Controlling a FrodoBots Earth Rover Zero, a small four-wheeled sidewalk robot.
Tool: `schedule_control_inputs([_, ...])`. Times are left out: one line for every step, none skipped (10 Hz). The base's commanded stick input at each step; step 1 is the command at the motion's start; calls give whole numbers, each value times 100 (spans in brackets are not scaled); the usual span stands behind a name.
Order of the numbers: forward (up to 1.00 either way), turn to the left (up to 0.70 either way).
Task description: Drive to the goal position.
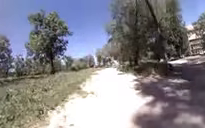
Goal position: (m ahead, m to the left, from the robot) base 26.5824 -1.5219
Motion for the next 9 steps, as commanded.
schedule_control_inputs([85, 0])
schedule_control_inputs([85, 0])
schedule_control_inputs([85, 0])
schedule_control_inputs([85, 0])
schedule_control_inputs([50, 0])
schedule_control_inputs([0, 0])
schedule_control_inputs([0, 0])
schedule_control_inputs([0, 0])
schedule_control_inputs([-7, 0])
